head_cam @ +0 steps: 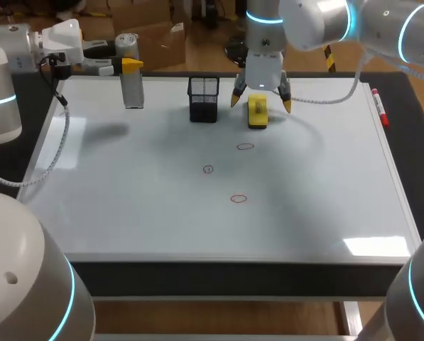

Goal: Pick up the inspection probe, press it on each red-marked spot on the whiteboard one by one, put down the probe, pick up the eraser, and wipe off all the red marks.

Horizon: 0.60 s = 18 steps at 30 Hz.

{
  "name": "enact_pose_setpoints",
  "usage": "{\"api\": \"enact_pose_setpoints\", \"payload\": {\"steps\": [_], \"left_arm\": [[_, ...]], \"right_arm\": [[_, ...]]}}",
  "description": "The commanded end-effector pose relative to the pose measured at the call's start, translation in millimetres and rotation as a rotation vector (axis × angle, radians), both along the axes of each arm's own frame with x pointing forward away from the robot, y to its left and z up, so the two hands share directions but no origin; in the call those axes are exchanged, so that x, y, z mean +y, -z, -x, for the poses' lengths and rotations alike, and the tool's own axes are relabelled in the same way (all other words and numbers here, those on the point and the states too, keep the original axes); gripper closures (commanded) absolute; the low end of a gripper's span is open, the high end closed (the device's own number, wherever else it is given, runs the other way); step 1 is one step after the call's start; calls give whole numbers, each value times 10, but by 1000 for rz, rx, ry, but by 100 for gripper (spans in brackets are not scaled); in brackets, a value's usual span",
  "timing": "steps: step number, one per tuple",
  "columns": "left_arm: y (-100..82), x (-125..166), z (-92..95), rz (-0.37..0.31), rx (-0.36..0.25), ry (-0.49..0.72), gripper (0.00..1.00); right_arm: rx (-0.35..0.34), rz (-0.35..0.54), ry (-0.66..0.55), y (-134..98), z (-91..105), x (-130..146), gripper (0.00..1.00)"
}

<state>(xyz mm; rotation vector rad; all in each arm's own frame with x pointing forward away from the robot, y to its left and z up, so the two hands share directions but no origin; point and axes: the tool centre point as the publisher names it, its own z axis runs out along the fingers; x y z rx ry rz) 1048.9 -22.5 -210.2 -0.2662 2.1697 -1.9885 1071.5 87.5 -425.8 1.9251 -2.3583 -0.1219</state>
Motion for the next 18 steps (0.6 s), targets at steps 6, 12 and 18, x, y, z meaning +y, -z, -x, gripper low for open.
{"api": "enact_pose_setpoints", "payload": {"steps": [6,12,18], "left_arm": [[-12,5,1,-1,0,1,100],[-12,5,1,-1,0,1,100],[-12,5,1,-1,0,1,100]], "right_arm": [[6,7,-3,-27,-15,38,100],[-15,9,45,-133,18,-50,100],[-27,7,181,-304,58,-275,100]]}}
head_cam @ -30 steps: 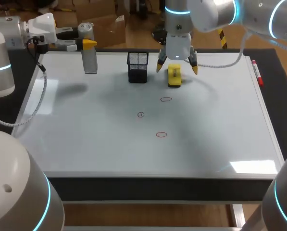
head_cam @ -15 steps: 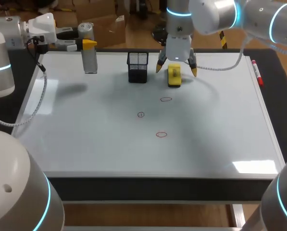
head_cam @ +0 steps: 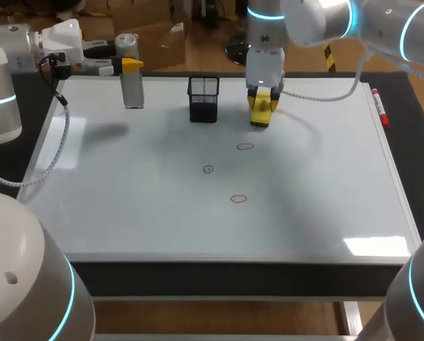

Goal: Pick up the inspection probe, press it on each red-marked spot on the whiteboard one by one, put down the probe, pick up the eraser, and wipe off all the red marks.

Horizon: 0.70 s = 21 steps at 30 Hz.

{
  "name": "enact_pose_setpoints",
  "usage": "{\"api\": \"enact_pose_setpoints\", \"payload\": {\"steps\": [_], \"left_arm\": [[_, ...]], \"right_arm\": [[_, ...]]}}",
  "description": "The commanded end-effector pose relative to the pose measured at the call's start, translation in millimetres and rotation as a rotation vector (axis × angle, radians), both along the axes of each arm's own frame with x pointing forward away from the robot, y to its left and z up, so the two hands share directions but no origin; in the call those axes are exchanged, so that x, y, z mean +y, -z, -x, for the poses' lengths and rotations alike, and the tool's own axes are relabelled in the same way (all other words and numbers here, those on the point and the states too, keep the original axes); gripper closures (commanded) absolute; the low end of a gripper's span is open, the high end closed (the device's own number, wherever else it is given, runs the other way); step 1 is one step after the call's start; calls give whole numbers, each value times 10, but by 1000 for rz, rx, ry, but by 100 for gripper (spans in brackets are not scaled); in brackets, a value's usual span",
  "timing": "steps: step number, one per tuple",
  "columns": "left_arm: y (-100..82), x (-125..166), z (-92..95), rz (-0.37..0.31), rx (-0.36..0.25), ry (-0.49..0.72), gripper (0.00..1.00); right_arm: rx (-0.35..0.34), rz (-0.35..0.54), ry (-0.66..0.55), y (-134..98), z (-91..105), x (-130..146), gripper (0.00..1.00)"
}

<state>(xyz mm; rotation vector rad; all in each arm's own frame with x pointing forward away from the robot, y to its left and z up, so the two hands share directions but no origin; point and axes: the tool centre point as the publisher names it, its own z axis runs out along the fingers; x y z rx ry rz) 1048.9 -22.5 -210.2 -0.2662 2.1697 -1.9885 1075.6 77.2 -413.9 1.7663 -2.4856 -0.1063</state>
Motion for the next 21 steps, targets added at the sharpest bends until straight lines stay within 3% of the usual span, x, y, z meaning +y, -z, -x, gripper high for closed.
{"api": "enact_pose_setpoints", "payload": {"steps": [1,12,21], "left_arm": [[-12,5,1,-1,0,1,100],[-12,5,1,-1,0,1,100],[-12,5,1,-1,0,1,100]], "right_arm": [[-17,-1,80,-221,112,-225,100],[-39,24,397,-492,416,-963,100],[-32,32,554,-532,750,-1394,100]]}}
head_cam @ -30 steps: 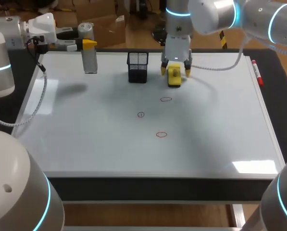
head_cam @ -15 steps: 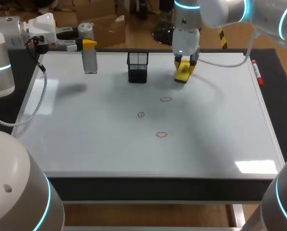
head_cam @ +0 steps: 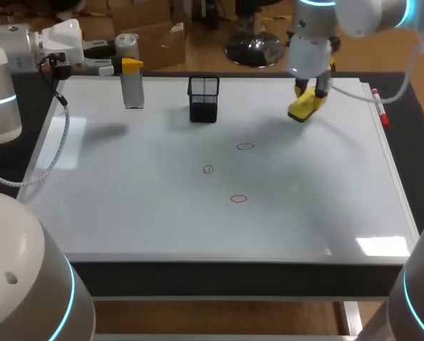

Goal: Pick up the inspection probe, press it on each red-marked spot on the whiteboard one by one, put down the probe, pick up the eraser, and wipe off all the red marks.

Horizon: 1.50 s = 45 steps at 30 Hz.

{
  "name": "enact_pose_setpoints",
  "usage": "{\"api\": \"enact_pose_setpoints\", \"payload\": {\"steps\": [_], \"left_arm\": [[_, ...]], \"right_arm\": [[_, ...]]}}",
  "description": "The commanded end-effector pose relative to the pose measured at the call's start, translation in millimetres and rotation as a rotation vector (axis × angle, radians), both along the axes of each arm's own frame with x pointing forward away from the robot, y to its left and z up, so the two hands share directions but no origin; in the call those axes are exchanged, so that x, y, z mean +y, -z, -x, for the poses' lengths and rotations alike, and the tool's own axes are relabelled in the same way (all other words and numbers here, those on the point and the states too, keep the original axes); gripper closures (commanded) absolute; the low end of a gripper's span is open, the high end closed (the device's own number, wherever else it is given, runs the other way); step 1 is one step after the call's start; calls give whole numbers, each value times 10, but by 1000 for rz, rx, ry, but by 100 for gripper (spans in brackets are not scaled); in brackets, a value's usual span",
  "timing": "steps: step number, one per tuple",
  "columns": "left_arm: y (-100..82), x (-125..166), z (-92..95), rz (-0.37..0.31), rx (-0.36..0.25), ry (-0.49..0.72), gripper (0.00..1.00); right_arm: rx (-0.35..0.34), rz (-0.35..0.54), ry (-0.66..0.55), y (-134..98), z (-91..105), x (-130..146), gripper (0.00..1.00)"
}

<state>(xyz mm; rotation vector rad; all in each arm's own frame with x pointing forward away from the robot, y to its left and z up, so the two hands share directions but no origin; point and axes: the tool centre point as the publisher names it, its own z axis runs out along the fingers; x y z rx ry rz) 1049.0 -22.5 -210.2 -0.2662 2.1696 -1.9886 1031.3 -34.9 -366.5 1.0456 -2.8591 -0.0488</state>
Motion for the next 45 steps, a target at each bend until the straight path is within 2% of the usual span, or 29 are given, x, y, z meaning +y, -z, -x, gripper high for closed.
{"api": "enact_pose_setpoints", "payload": {"steps": [1,8,36,38,45], "left_arm": [[-12,5,2,-1,0,1,100],[-12,5,2,-1,0,1,100],[-12,5,2,-1,0,1,100],[-20,-78,106,25,-16,51,100],[-68,-413,487,27,-34,139,100]], "right_arm": [[-27,-25,35,-52,341,-304,100],[-29,-34,82,-15,503,-429,100],[-32,-32,84,-15,510,-425,100],[-32,-32,84,-15,510,-425,100],[-32,-32,84,-15,510,-425,100]]}}
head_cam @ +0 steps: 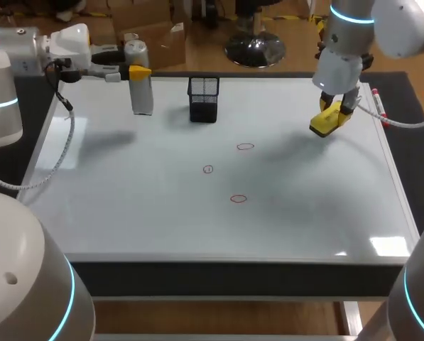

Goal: Pick up the inspection probe, press it on each red-marked spot on the whiteboard one by one, put down the probe, pick up the eraser, and wipe off all the red marks.

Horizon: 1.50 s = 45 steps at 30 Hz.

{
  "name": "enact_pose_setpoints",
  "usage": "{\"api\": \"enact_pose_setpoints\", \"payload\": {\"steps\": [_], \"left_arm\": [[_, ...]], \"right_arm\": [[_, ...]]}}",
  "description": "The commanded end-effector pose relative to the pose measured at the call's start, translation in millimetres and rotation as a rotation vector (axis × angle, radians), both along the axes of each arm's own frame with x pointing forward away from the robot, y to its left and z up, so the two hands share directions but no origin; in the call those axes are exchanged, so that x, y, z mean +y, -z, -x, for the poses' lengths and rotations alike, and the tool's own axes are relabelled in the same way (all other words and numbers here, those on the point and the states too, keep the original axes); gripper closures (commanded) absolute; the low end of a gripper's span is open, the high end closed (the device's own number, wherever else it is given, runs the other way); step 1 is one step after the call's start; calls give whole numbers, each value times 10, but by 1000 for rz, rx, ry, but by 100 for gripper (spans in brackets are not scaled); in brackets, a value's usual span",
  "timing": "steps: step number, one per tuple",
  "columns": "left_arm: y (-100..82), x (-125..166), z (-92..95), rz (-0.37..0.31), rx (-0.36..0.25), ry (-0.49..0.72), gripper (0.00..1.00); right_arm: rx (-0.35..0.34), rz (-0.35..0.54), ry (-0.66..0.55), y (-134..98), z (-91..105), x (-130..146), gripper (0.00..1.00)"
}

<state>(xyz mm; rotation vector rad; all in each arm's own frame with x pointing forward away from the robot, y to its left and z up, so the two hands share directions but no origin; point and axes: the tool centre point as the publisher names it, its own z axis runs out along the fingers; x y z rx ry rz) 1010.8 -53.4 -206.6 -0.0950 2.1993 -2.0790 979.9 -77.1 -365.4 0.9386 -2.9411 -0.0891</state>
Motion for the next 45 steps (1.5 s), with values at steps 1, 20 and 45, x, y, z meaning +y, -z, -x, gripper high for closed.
{"api": "enact_pose_setpoints", "payload": {"steps": [1,20,45], "left_arm": [[-41,-146,163,-3,-8,5,100],[-93,-589,971,31,16,39,100],[363,-1190,1314,61,52,41,100]], "right_arm": [[0,3,-1,-5,-4,-4,100],[0,3,-1,-5,-4,-4,100],[0,3,-1,-5,-4,-4,100]]}}
